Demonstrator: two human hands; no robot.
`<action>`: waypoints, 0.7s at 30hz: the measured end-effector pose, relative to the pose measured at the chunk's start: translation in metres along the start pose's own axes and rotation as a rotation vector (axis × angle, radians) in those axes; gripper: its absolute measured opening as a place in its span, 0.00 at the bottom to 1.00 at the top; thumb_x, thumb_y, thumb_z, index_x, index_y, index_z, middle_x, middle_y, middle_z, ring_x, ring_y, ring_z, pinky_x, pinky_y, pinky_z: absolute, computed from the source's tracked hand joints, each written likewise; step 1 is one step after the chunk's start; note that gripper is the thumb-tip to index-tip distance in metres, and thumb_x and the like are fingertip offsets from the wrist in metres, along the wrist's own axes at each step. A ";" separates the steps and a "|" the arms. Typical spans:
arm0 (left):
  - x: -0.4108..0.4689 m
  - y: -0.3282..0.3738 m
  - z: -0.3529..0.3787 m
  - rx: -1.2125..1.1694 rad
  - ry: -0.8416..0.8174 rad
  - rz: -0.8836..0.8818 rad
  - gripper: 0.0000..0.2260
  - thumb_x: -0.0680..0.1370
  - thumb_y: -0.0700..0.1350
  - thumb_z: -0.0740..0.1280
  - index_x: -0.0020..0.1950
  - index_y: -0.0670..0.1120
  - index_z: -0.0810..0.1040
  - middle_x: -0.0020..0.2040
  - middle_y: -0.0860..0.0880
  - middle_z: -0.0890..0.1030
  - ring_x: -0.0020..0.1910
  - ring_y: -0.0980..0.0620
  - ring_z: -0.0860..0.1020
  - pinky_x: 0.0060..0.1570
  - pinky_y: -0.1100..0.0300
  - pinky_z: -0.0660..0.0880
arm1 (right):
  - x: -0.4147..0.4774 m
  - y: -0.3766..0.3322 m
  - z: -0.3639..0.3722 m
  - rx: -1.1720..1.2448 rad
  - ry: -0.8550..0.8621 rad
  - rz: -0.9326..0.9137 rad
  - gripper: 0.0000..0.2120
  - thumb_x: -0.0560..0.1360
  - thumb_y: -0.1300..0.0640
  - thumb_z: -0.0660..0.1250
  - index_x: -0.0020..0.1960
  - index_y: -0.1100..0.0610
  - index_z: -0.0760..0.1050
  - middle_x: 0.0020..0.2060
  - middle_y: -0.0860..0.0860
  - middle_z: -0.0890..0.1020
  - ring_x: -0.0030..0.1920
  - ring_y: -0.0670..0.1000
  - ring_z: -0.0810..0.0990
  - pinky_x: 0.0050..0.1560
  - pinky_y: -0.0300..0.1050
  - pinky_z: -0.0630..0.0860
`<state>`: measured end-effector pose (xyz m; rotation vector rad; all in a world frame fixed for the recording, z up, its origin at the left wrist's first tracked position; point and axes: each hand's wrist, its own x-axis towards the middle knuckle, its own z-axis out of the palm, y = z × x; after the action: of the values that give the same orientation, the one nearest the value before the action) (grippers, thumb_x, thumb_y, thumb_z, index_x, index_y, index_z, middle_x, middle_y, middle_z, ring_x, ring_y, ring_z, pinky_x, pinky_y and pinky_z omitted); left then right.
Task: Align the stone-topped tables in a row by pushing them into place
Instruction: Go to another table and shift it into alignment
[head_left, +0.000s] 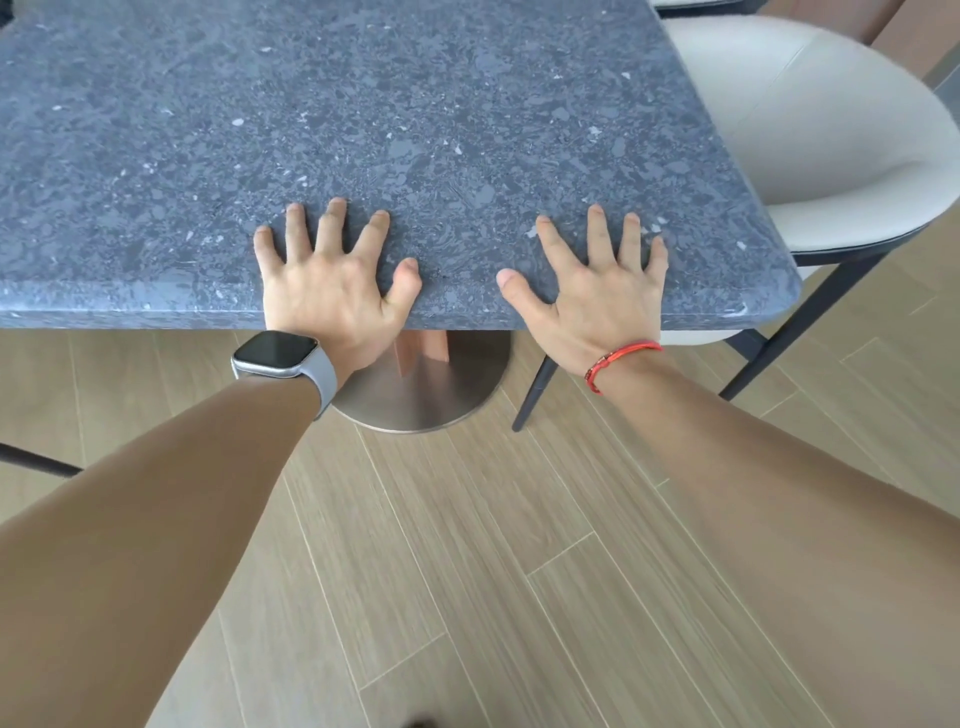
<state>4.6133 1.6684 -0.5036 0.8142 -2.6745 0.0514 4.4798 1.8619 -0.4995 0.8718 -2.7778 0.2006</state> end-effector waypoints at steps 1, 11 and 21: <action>-0.001 0.001 0.000 0.000 0.012 -0.005 0.34 0.79 0.66 0.47 0.77 0.51 0.71 0.78 0.40 0.70 0.77 0.31 0.64 0.75 0.32 0.57 | -0.001 0.000 0.002 0.002 0.037 0.006 0.38 0.73 0.25 0.43 0.76 0.41 0.65 0.77 0.60 0.65 0.77 0.69 0.58 0.75 0.70 0.49; 0.000 -0.001 0.007 -0.016 0.112 0.008 0.32 0.79 0.65 0.49 0.75 0.50 0.75 0.75 0.42 0.74 0.76 0.32 0.68 0.75 0.34 0.59 | 0.002 -0.002 0.012 0.016 0.173 0.029 0.33 0.76 0.31 0.46 0.73 0.42 0.71 0.74 0.60 0.70 0.75 0.68 0.63 0.75 0.68 0.53; 0.005 0.003 0.012 -0.032 0.118 0.014 0.32 0.79 0.65 0.50 0.74 0.50 0.76 0.75 0.40 0.75 0.75 0.29 0.68 0.74 0.32 0.59 | 0.008 0.003 0.011 -0.023 0.124 0.014 0.35 0.75 0.31 0.42 0.75 0.41 0.69 0.76 0.59 0.69 0.76 0.67 0.62 0.75 0.67 0.53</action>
<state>4.6039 1.6663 -0.5131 0.7583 -2.5640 0.0583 4.4699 1.8580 -0.5081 0.8060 -2.6672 0.2168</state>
